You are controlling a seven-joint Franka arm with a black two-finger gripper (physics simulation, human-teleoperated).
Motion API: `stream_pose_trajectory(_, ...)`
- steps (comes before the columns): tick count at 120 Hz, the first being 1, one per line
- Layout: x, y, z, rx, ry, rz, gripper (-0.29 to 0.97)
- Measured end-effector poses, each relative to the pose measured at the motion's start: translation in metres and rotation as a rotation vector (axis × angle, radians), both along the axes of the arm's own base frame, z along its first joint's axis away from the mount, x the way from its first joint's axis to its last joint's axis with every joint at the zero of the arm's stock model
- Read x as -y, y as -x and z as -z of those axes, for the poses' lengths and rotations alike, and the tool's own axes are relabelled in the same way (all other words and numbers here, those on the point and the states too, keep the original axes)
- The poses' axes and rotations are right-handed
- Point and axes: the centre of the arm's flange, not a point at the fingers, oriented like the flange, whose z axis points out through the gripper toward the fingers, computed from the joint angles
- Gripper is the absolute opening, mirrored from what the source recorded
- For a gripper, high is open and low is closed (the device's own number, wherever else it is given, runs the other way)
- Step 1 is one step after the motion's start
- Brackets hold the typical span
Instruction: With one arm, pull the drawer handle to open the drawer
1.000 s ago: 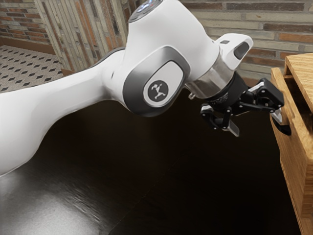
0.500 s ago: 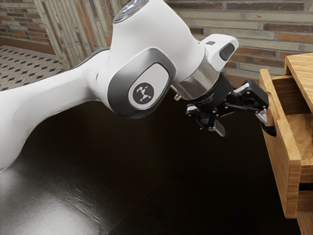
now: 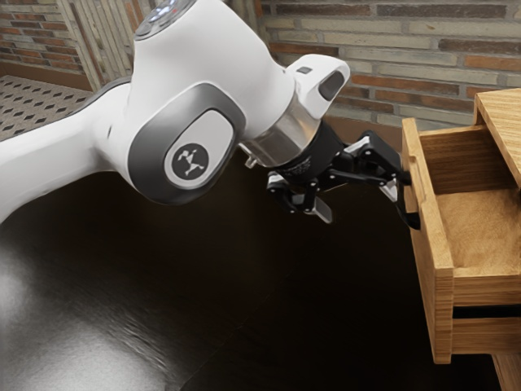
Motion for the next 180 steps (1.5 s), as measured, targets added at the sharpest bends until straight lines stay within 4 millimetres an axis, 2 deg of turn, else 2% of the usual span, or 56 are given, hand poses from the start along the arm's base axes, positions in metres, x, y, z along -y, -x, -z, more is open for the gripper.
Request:
stream_pose_trajectory(20, -0.003, 0.011, -0.006, 0.01, -0.002, -0.008, 0.68)
stream_pose_trajectory(34, 0.01, 0.015, -0.024, 0.045, 0.018, 0.014, 0.68)
stream_pose_trajectory(47, 0.022, 0.008, -0.011, 0.023, 0.023, 0.037, 0.68)
stream_pose_trajectory(86, 0.018, 0.002, 0.004, 0.043, -0.037, 0.04, 0.68)
stream_pose_trajectory(120, 0.012, 0.012, 0.011, 0.041, -0.06, 0.029, 0.68)
stream_pose_trajectory(180, -0.032, 0.023, 0.01, 0.041, -0.074, -0.052, 0.68)
